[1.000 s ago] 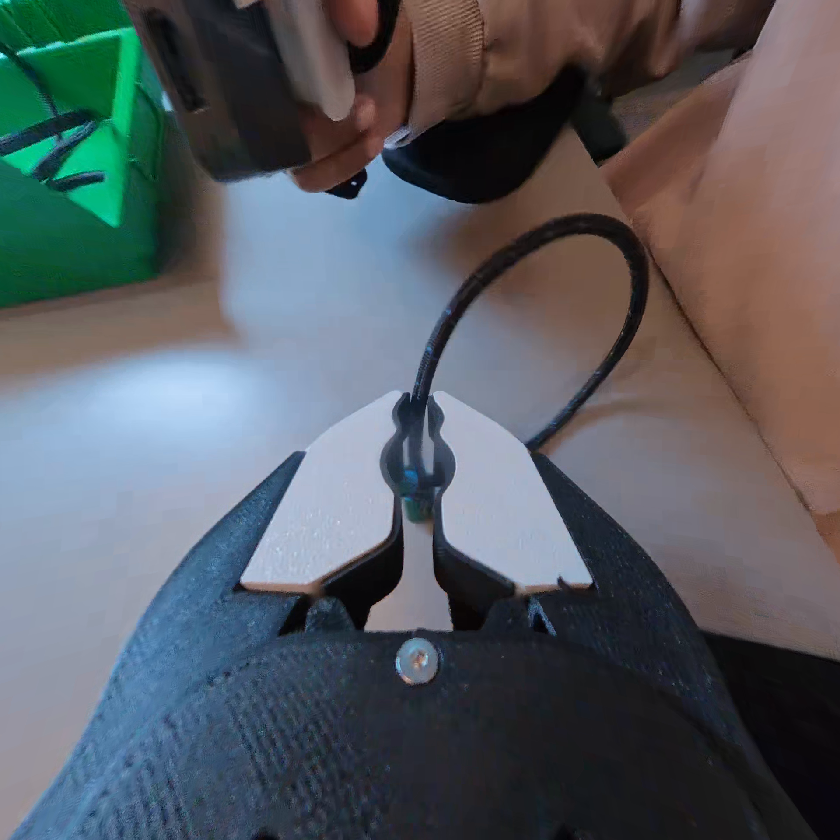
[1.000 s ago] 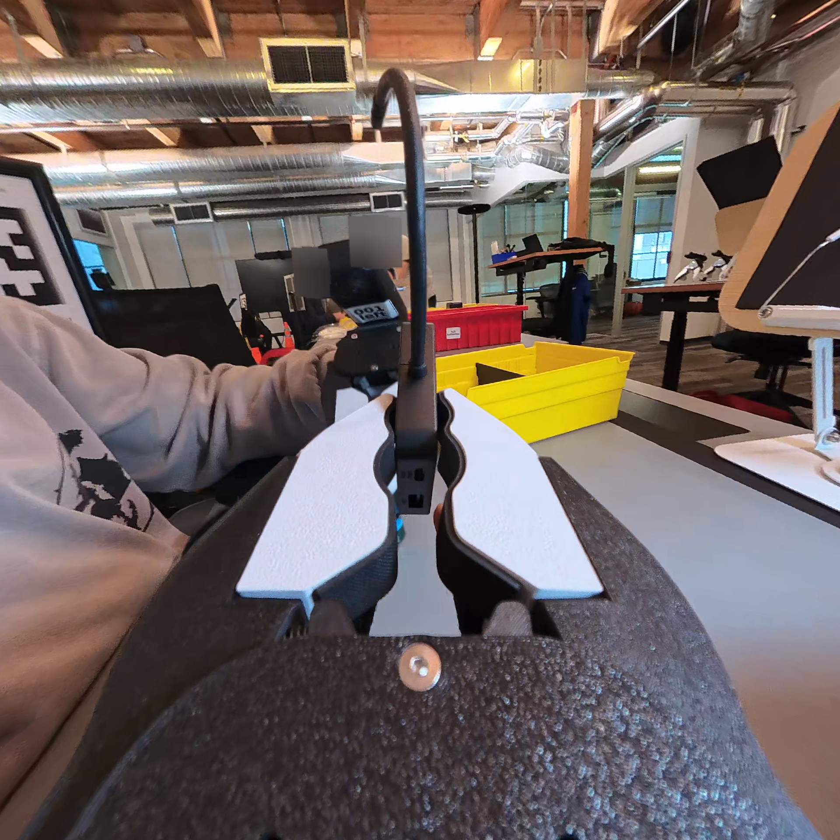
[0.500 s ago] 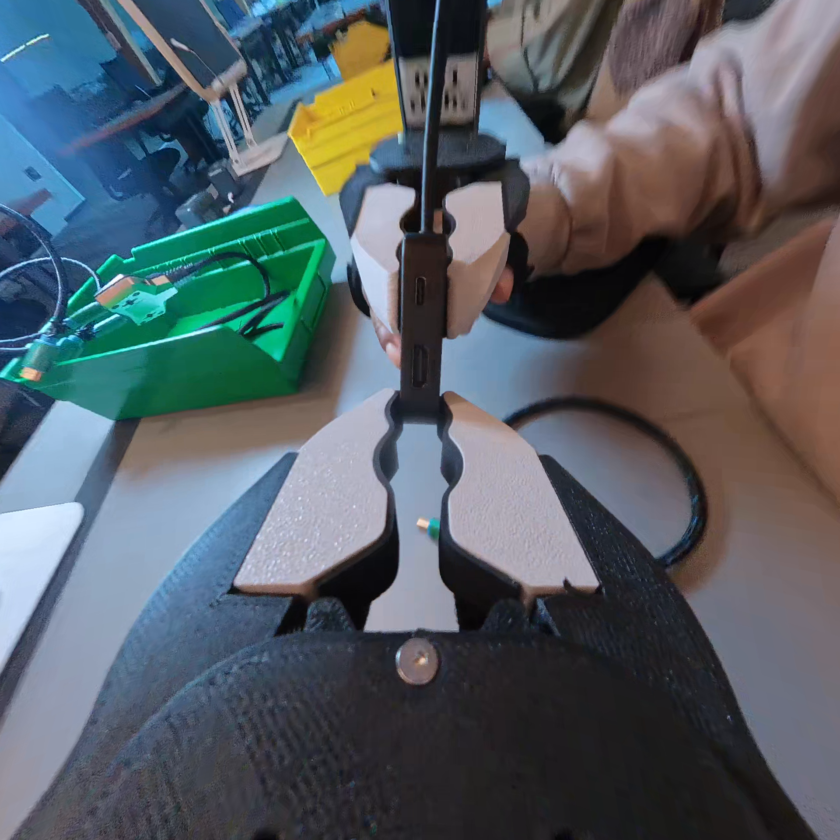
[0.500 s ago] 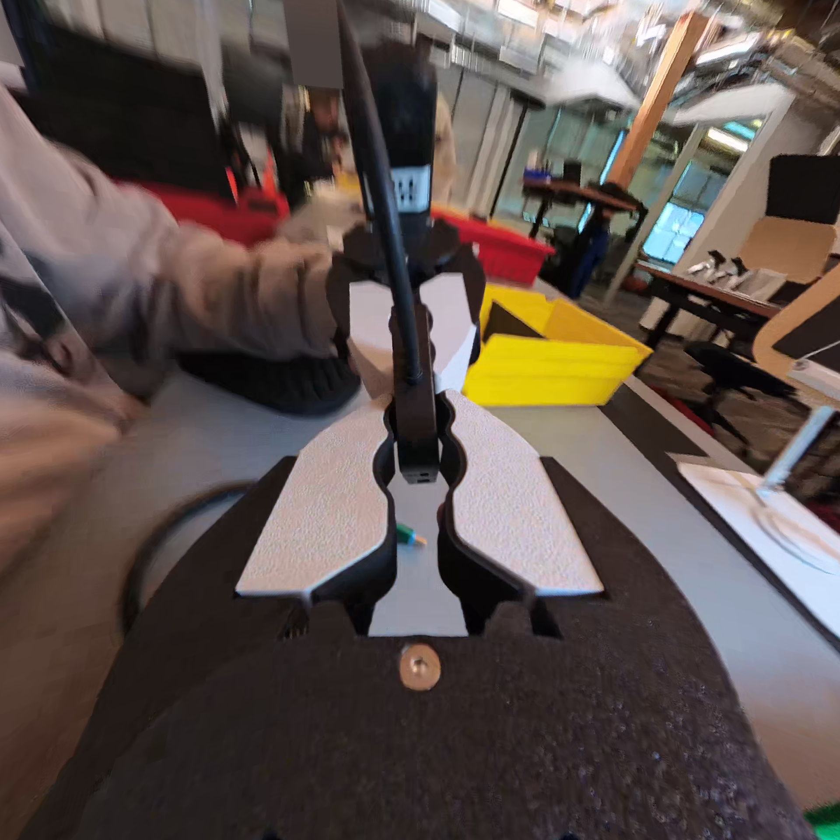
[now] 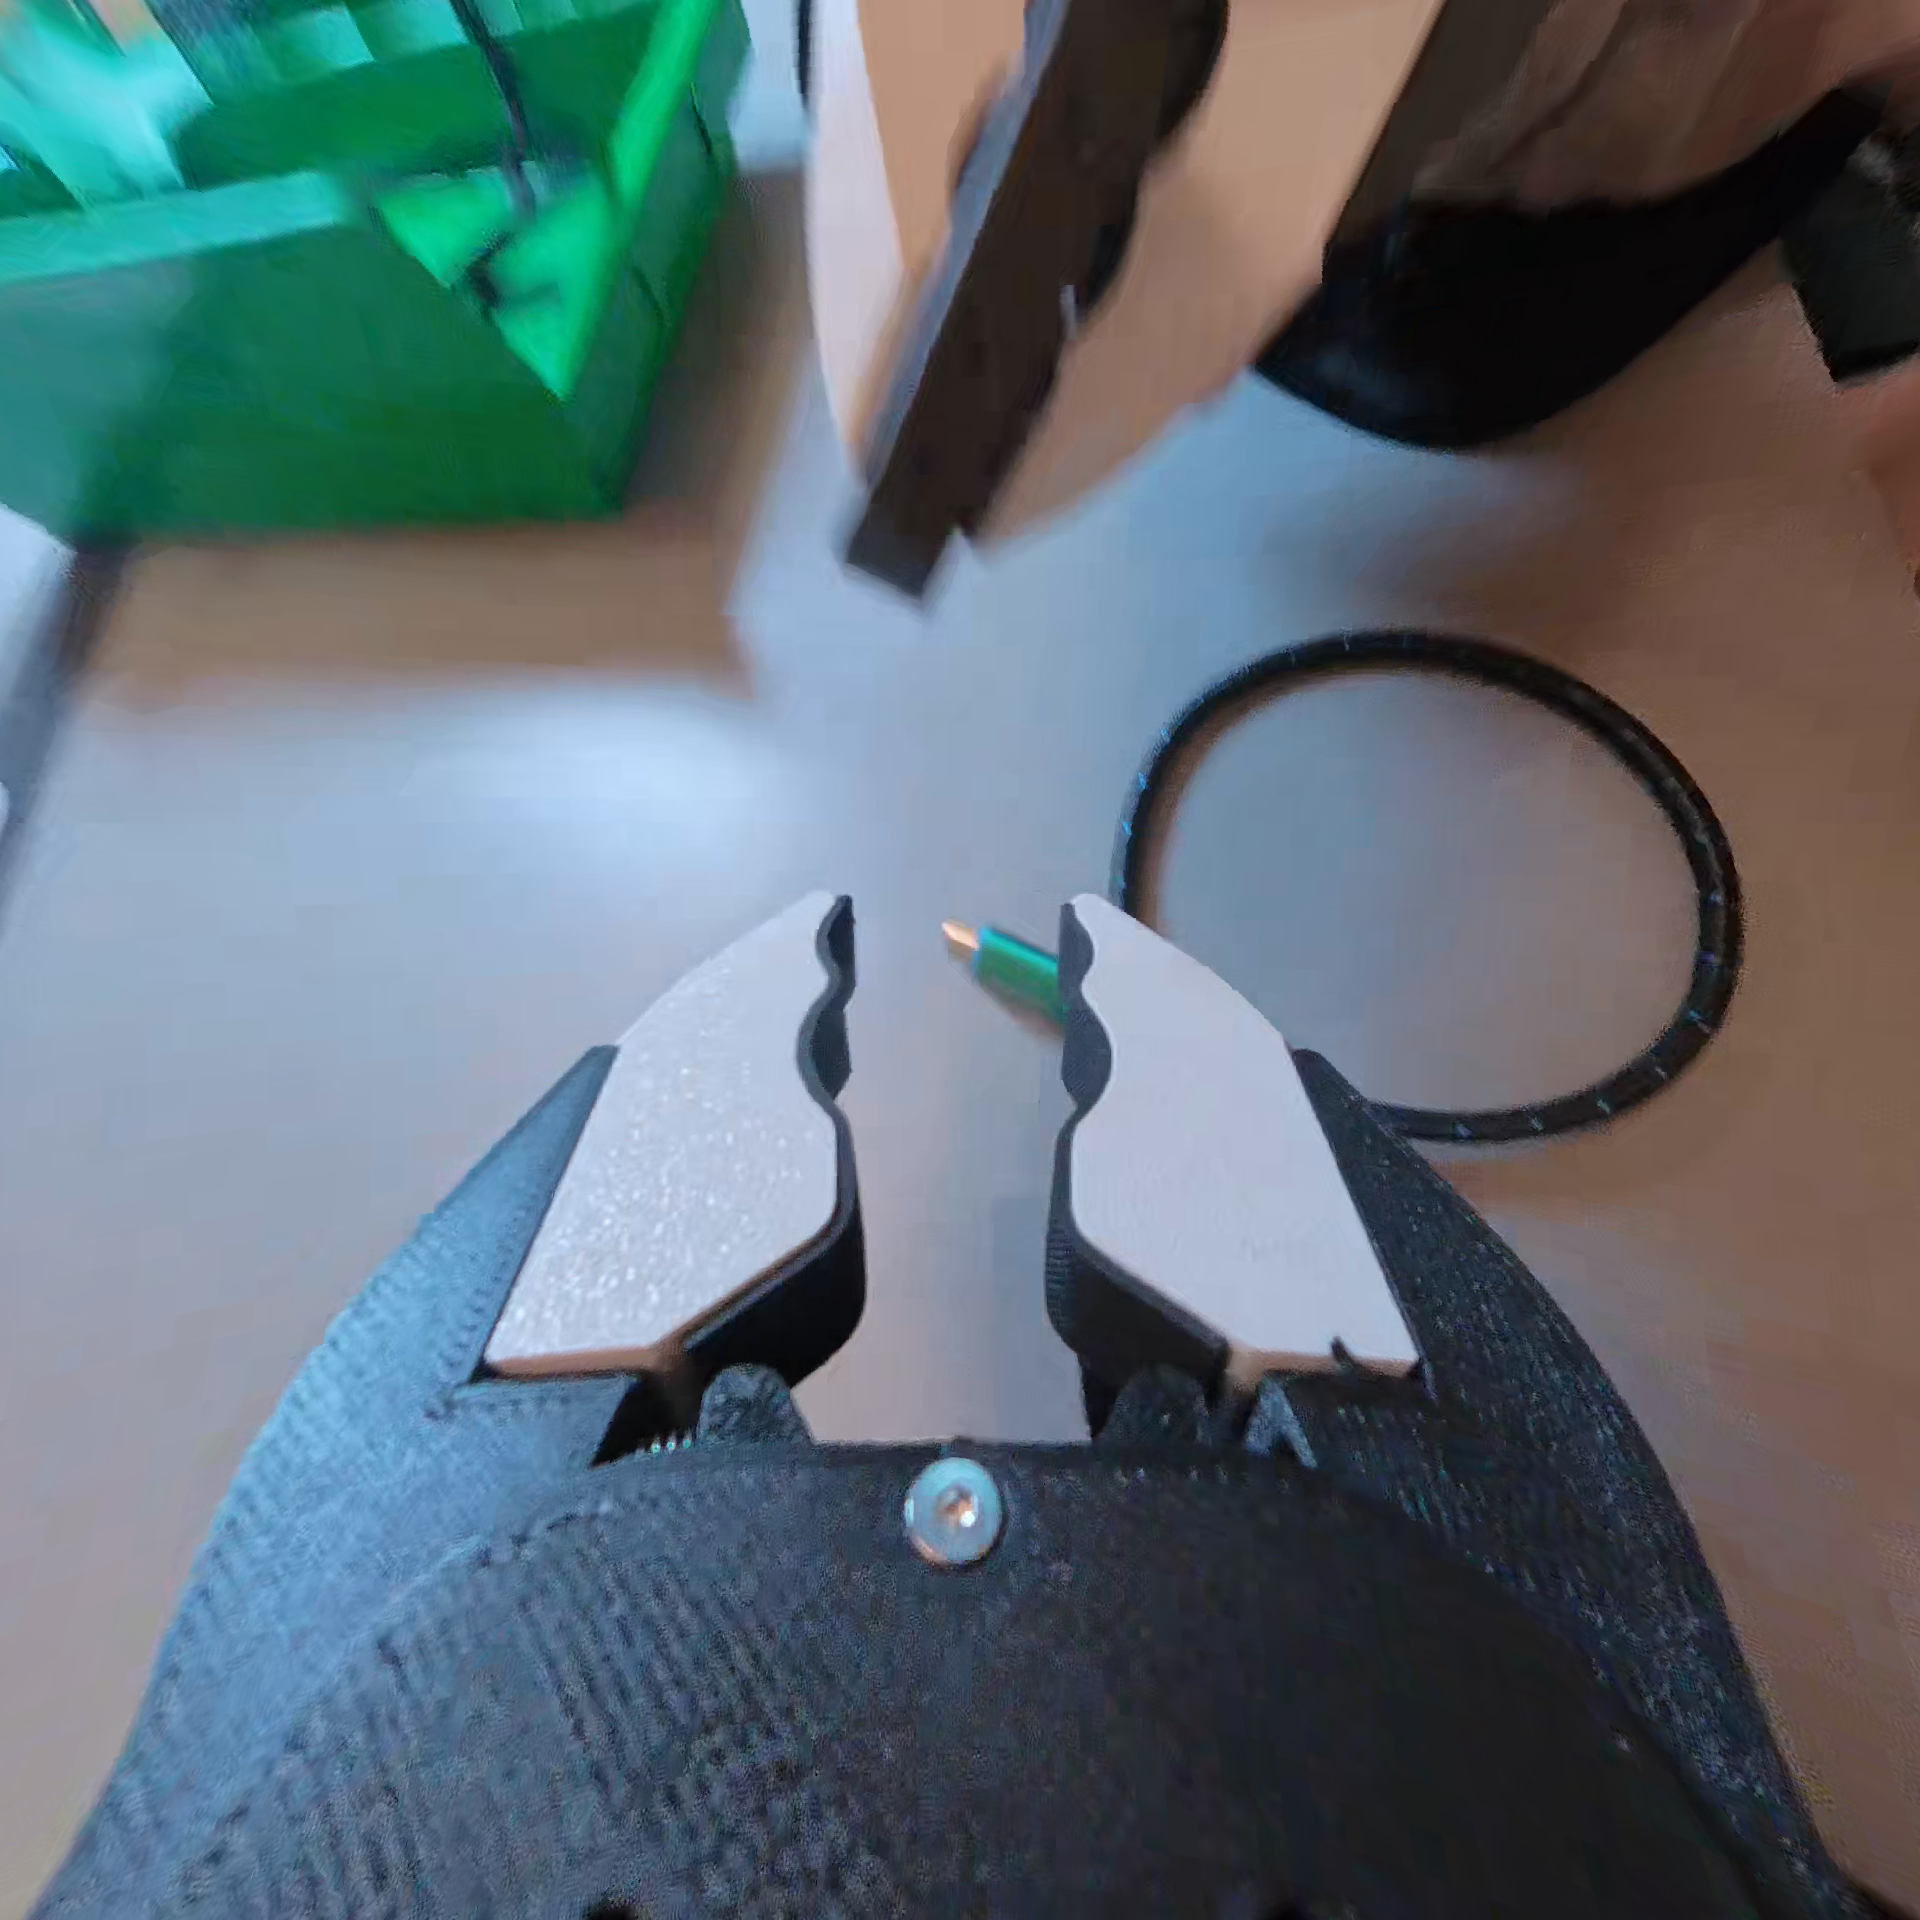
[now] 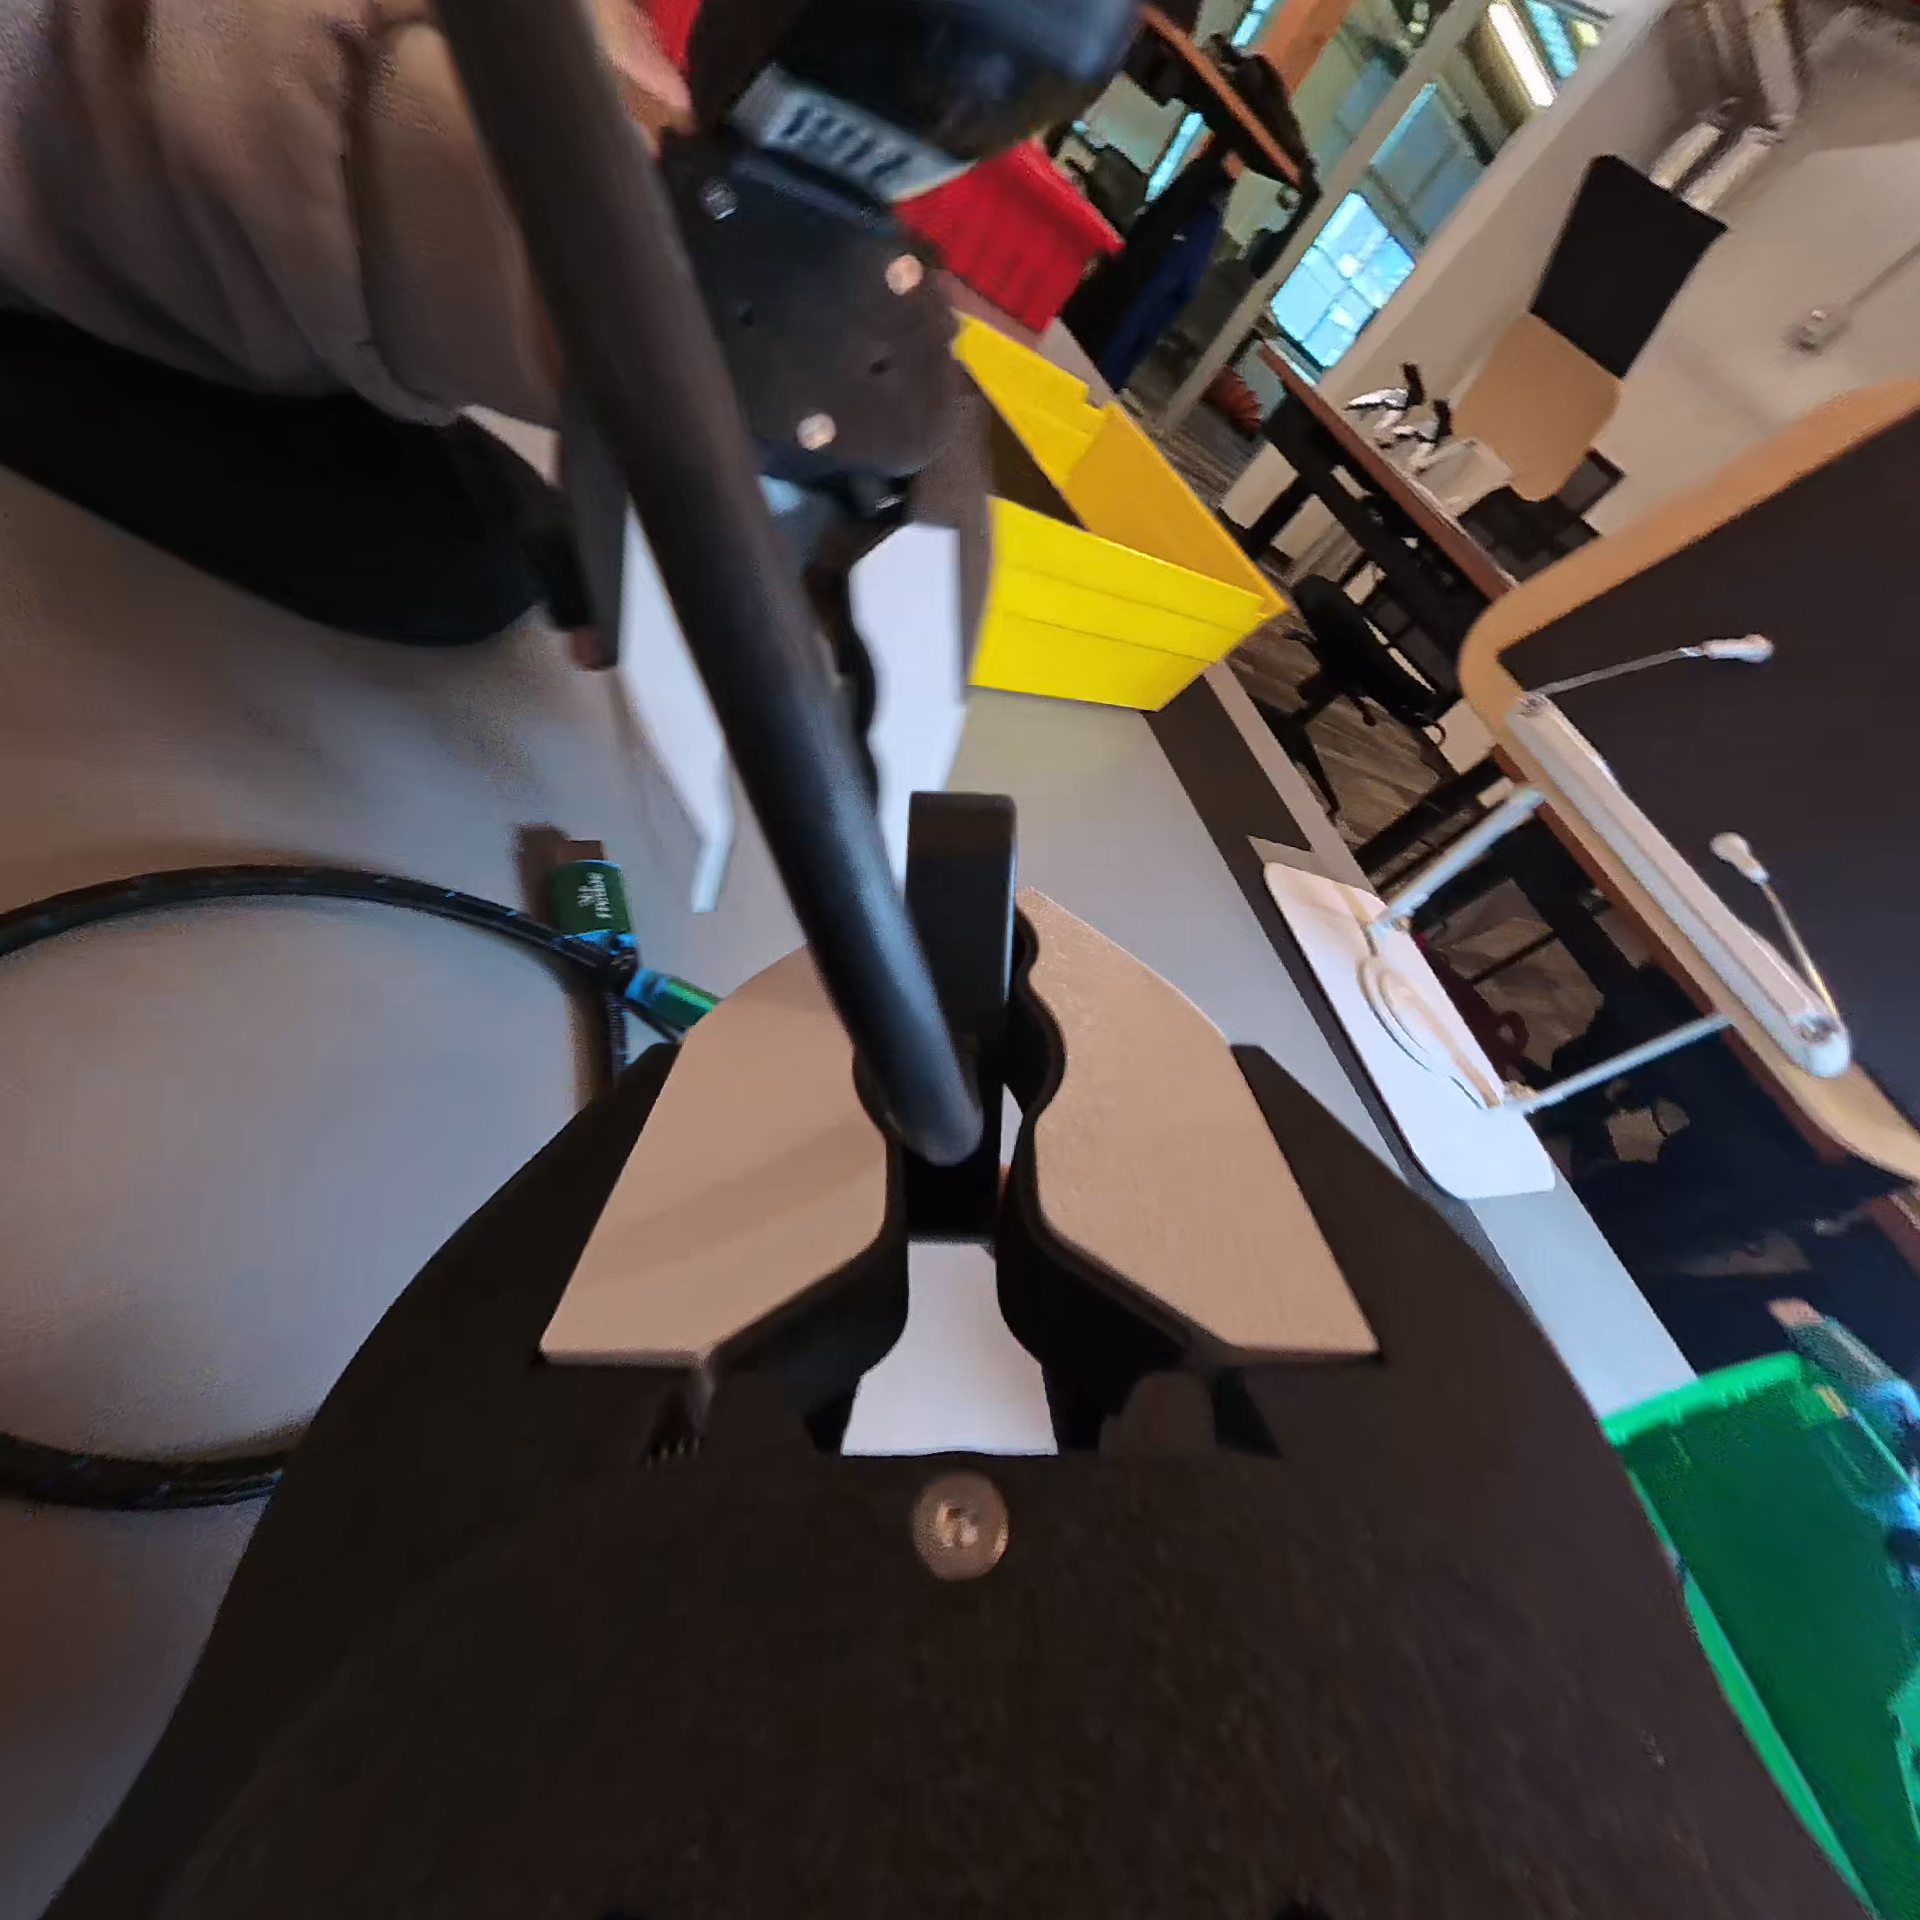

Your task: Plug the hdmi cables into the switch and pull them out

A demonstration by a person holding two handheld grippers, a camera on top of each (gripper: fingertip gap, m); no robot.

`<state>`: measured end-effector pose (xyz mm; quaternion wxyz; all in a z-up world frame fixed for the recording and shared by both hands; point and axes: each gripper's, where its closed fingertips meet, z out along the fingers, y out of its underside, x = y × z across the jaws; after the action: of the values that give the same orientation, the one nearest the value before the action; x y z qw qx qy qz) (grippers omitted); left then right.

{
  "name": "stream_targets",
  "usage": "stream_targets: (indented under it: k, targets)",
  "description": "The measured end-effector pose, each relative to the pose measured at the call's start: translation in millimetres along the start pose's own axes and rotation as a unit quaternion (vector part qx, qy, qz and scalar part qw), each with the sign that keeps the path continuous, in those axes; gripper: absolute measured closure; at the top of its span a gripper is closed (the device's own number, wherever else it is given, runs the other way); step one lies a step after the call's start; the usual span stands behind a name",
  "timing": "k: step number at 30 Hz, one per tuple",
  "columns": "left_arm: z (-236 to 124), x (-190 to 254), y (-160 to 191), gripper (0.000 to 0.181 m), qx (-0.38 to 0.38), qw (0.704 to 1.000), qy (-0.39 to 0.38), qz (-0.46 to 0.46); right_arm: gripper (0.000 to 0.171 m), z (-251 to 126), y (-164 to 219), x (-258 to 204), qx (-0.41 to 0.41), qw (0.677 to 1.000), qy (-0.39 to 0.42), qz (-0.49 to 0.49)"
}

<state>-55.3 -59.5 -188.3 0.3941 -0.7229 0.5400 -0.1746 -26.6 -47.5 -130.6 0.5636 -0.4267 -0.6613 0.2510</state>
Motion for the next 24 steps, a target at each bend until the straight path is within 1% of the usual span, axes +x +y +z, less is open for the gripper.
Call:
stream_targets:
  k: [4,7,8,11,14,16,21,24]
  targets:
    - [16.7,16.8,35.3,0.144,-0.099,0.990,0.044,-0.087,0.158,-4.3,10.5,20.3,0.006,0.999,0.027,0.046]
    - [27.6,30.7,36.6,0.149,-0.114,0.981,0.073,-0.137,0.157,-3.8,16.9,22.6,-0.002,0.998,0.032,0.045]
    - [32.1,32.8,39.7,0.151,-0.125,0.980,0.072,-0.138,0.157,-3.1,17.3,22.3,-0.004,0.999,0.033,0.040]
    - [39.5,29.9,35.5,0.157,-0.122,0.985,0.046,-0.116,0.157,-2.1,16.7,20.5,-0.009,0.999,0.036,0.027]
    - [38.0,32.6,34.1,0.162,-0.119,0.988,0.056,-0.077,0.157,-3.8,14.0,22.1,-0.004,0.999,0.042,0.022]
    - [32.1,34.5,28.3,0.163,-0.092,0.989,0.079,-0.084,0.157,-6.3,11.6,25.0,0.003,0.999,0.048,0.024]
    - [-3.1,40.6,-2.7,0.163,0.038,0.977,0.178,-0.112,0.157,-10.8,9.0,30.4,0.016,0.998,0.052,0.038]
    - [-18.5,46.7,-6.9,0.163,0.074,0.966,0.223,-0.112,0.157,-10.0,10.2,29.8,0.016,0.998,0.050,0.039]
